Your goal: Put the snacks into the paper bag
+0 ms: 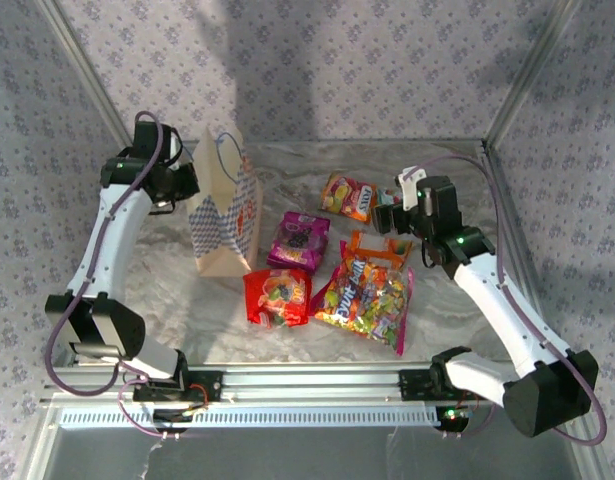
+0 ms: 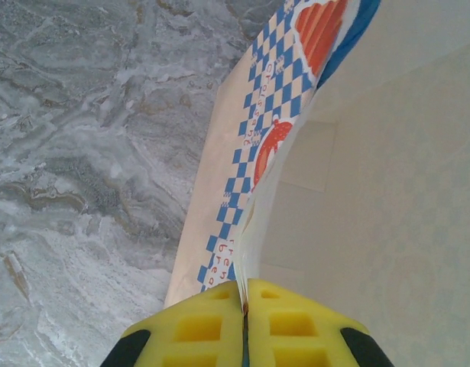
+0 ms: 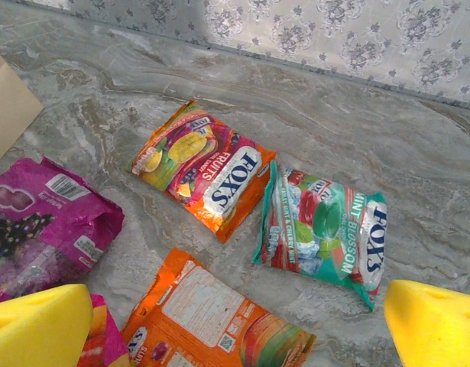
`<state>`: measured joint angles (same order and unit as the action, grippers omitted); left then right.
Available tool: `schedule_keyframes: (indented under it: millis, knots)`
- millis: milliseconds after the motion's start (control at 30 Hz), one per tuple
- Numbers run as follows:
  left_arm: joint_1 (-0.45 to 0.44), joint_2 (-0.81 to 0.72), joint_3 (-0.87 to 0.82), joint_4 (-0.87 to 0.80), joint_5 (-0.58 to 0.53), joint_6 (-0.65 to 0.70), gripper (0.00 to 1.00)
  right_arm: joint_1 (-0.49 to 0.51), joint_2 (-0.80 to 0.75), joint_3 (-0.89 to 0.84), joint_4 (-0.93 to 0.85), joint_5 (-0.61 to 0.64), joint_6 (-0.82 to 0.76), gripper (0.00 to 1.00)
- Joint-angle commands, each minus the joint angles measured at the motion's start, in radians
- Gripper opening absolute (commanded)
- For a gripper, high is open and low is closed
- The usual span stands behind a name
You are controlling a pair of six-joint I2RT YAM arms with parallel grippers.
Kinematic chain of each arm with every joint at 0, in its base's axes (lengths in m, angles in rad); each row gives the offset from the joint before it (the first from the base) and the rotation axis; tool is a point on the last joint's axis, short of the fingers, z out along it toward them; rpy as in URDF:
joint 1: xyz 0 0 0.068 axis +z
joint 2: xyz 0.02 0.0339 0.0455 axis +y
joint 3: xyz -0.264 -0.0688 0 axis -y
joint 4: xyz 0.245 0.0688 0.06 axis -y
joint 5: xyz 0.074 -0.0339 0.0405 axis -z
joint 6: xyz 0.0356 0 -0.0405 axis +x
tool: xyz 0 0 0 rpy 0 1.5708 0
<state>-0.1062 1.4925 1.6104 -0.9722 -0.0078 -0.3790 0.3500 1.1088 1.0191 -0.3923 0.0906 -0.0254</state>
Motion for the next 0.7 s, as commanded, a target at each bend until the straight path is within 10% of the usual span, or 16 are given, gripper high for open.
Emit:
schedule_keyframes:
  millis: [0, 667]
  knots:
    - [0.012, -0.029, -0.003, -0.019, 0.003, -0.014, 0.05, 0.016, 0.002, 0.041, -0.025, 0.008, 0.024, 1.00]
    - [0.020, -0.079, 0.025, -0.031, 0.042, 0.001, 0.47, 0.126, 0.062, 0.088, -0.118, 0.034, 0.021, 1.00]
